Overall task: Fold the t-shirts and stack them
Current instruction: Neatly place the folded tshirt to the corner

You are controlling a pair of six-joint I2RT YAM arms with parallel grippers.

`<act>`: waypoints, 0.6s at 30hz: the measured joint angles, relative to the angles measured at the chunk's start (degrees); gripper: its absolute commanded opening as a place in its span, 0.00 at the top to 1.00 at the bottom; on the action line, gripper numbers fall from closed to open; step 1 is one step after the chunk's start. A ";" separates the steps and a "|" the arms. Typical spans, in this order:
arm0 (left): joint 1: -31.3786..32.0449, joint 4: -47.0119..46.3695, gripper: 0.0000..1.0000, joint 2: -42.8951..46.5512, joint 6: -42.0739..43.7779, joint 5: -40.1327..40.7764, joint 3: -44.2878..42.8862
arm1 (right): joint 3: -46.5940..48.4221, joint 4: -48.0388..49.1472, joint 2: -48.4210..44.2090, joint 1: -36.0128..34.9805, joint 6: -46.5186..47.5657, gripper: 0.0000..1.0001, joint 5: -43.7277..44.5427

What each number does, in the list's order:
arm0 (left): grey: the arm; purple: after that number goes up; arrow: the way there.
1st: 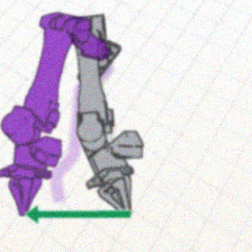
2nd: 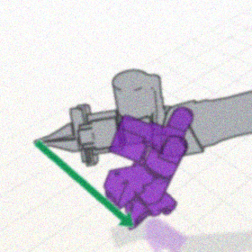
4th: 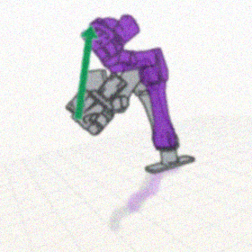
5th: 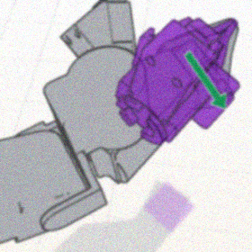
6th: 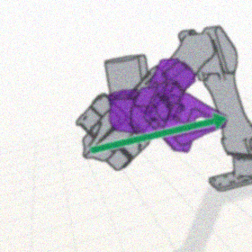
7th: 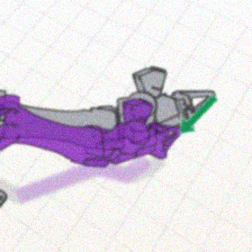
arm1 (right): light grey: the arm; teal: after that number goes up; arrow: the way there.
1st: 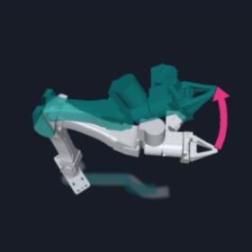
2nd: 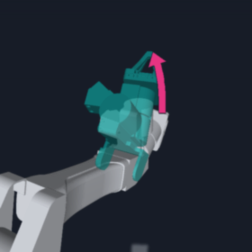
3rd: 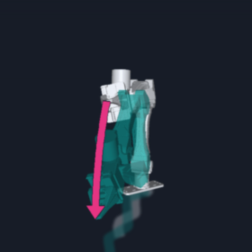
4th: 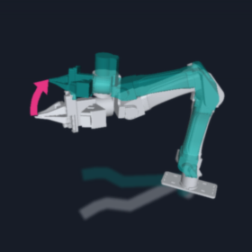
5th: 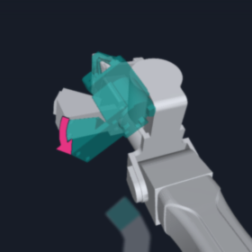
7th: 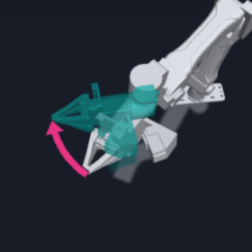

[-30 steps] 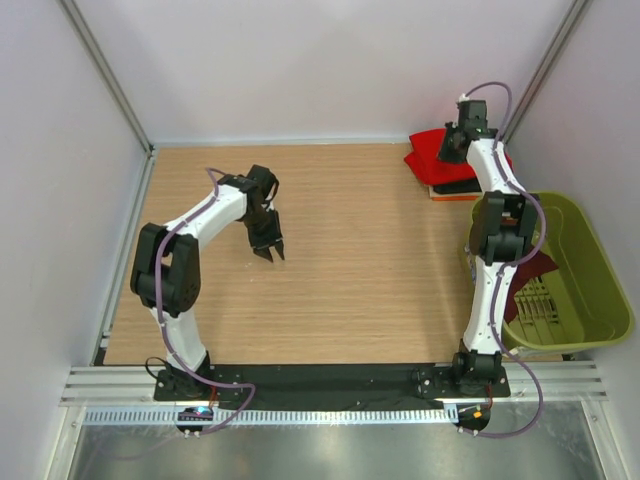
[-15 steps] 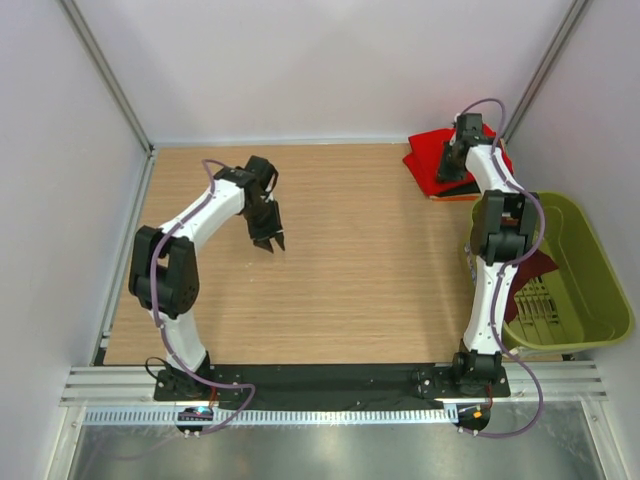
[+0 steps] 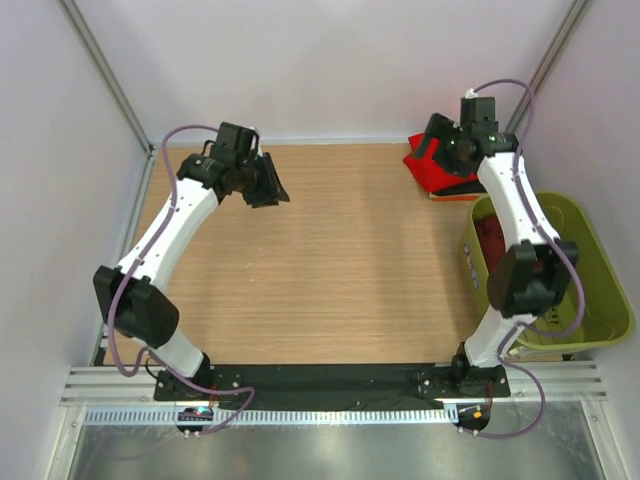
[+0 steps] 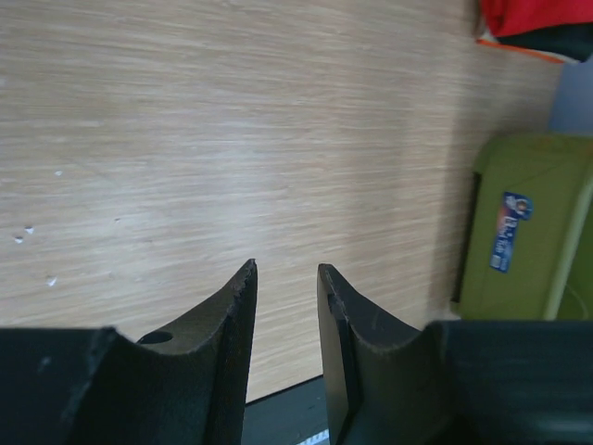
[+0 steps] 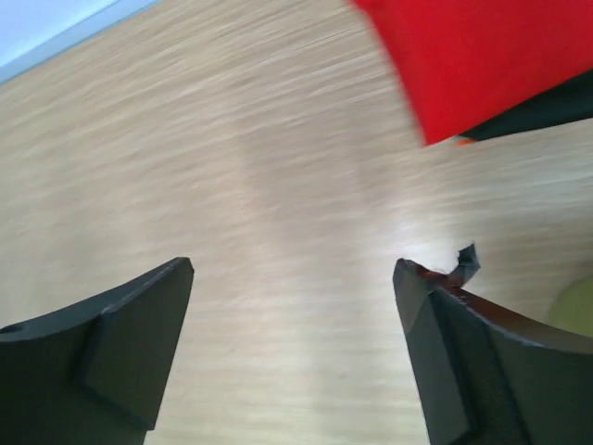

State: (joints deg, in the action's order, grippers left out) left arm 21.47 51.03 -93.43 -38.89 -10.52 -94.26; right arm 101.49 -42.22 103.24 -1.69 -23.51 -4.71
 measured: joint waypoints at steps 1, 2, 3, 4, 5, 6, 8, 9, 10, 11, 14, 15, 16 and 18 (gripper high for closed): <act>0.00 -0.57 0.66 0.85 -0.44 -0.46 -0.28 | -1.92 0.04 -3.50 -1.57 -0.81 0.00 -0.22; 0.00 -1.01 0.66 1.46 -0.98 -0.92 -0.28 | -3.21 -0.17 -6.14 -2.84 -1.33 0.00 -0.57; 0.00 -1.46 0.66 2.14 -1.57 -1.64 -0.22 | -4.92 -0.28 -9.44 -4.61 -2.49 0.00 -1.07; 0.00 -2.21 0.65 2.84 -2.36 -2.47 0.15 | -6.16 -0.20 -11.80 -5.90 -3.15 0.00 -1.88; 0.00 -2.97 0.64 3.56 -3.15 -3.21 0.76 | -8.11 -0.31 -14.75 -7.28 -3.98 0.00 -3.10; 0.00 -3.69 0.63 4.37 -3.93 -3.89 1.44 | -9.81 -0.33 -17.18 -8.07 -4.63 0.00 -4.07; 0.00 -5.22 0.56 6.34 -5.11 -5.46 2.67 | -12.31 -0.90 -21.00 -8.46 -5.62 0.00 -5.38; 0.00 -5.77 0.52 7.30 -5.46 -6.12 2.95 | -13.16 -1.31 -22.75 -8.44 -6.03 0.00 -6.08; 0.00 -6.49 0.46 8.33 -5.64 -6.78 3.08 | -13.88 -1.62 -24.37 -8.44 -6.38 0.00 -6.88; 0.00 -7.15 0.44 9.25 -5.68 -7.32 3.10 | -14.38 -2.12 -25.86 -8.41 -6.69 0.00 -7.43; 0.00 -9.64 0.00 12.41 -5.33 -8.63 3.72 | -14.86 -4.26 -29.73 -8.37 -7.37 0.00 -8.13; 0.00 -10.49 0.00 13.60 -5.57 -9.09 4.37 | -14.88 -4.90 -30.86 -8.37 -7.67 0.00 -8.37; 0.00 -11.28 0.00 14.71 -6.08 -9.62 5.14 | -14.97 -5.49 -31.91 -8.37 -8.00 0.00 -8.59; 0.02 -13.49 0.00 17.05 -6.64 -10.71 7.39 | -15.43 -6.14 -33.75 -8.37 -8.48 0.00 -9.05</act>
State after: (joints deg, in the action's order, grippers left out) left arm 21.50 37.54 -76.38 -45.54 -21.23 -86.87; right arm 86.06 -48.36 69.49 -10.07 -31.99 -13.76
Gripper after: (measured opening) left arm 0.995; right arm 0.996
